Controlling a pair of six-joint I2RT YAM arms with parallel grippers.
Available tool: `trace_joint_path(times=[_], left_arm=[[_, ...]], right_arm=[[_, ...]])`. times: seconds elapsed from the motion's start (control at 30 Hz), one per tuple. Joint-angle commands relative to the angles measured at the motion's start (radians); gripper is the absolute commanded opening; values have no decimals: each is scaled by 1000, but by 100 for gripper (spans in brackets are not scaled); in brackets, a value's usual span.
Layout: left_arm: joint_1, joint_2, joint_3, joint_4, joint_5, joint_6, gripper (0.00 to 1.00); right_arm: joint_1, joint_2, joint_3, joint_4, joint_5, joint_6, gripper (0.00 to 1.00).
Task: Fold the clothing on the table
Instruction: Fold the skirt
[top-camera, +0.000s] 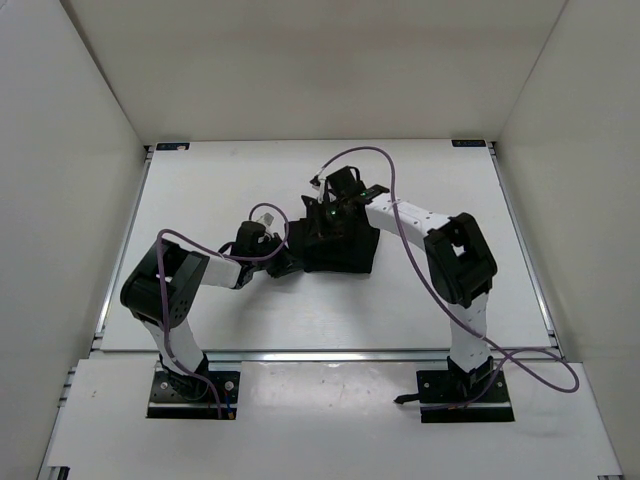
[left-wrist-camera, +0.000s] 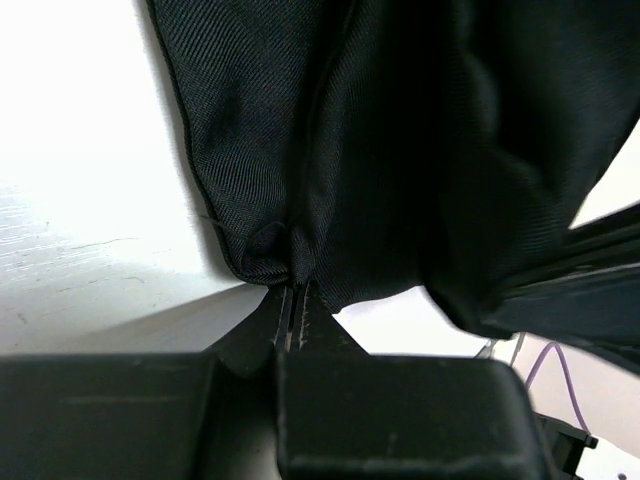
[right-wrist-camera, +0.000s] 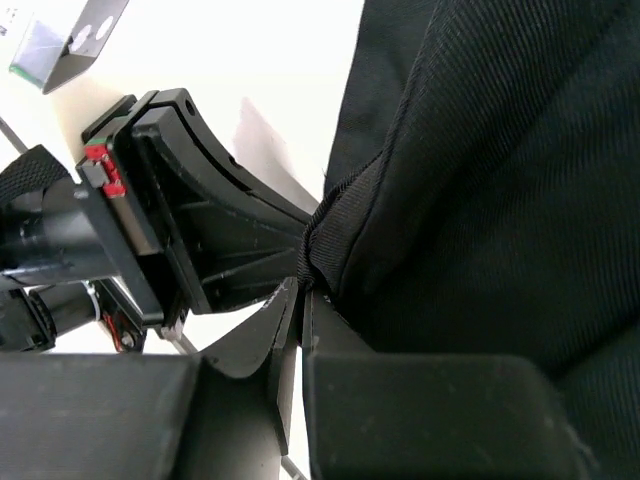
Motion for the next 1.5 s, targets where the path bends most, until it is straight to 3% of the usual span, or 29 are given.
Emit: trace_joint_path(times=[0.0, 0.13, 0.23, 0.27, 0.33, 0.37, 0.4, 0.53, 0.67, 0.7, 0.73, 0.9, 1.03, 1.13, 1.3, 1.43, 1.47], left_arm=[[8, -4, -21, -23, -1, 16, 0], [5, -5, -27, -22, -1, 14, 0], [11, -7, -36, -20, -6, 14, 0], [16, -7, -38, -14, 2, 19, 0], [22, -7, -33, -14, 5, 14, 6], [28, -7, -36, -13, 14, 11, 17], [33, -10, -44, -8, 20, 7, 30], [53, -78, -50, -32, 33, 0, 59], [77, -197, -76, -140, -23, 26, 77], [96, -230, -97, -152, -15, 34, 93], [125, -238, -108, -158, -1, 45, 99], [205, -436, -160, -325, 98, 143, 99], [203, -629, -84, -567, 60, 273, 99], [206, -759, -59, -655, 22, 299, 99], [212, -849, -24, -772, -70, 377, 98], [206, -762, 37, -916, -95, 482, 98], [196, -725, 65, -966, -146, 499, 99]], right_arm=[[28, 23, 72, -20, -82, -19, 0], [34, 78, 79, -27, -181, -20, 0], [51, 106, 138, -96, -157, -69, 3], [57, 109, 152, -133, -131, -81, 6], [61, 109, 208, -188, -94, -110, 25], [62, 97, 219, -196, -84, -117, 38], [59, 77, 231, -199, -70, -121, 43], [62, -82, 176, -114, -10, -118, 53], [44, -289, 42, 29, 77, -114, 68], [36, -352, 25, 46, 96, -109, 71], [10, -415, -1, 60, 117, -108, 72], [-140, -631, -165, 55, 156, -128, 76], [-284, -782, -345, 55, 156, -137, 77], [-347, -854, -433, 45, 169, -160, 76], [-357, -792, -442, 36, 179, -216, 81], [-279, -616, -265, -52, 335, -305, 85], [-247, -583, -211, -76, 357, -316, 90]])
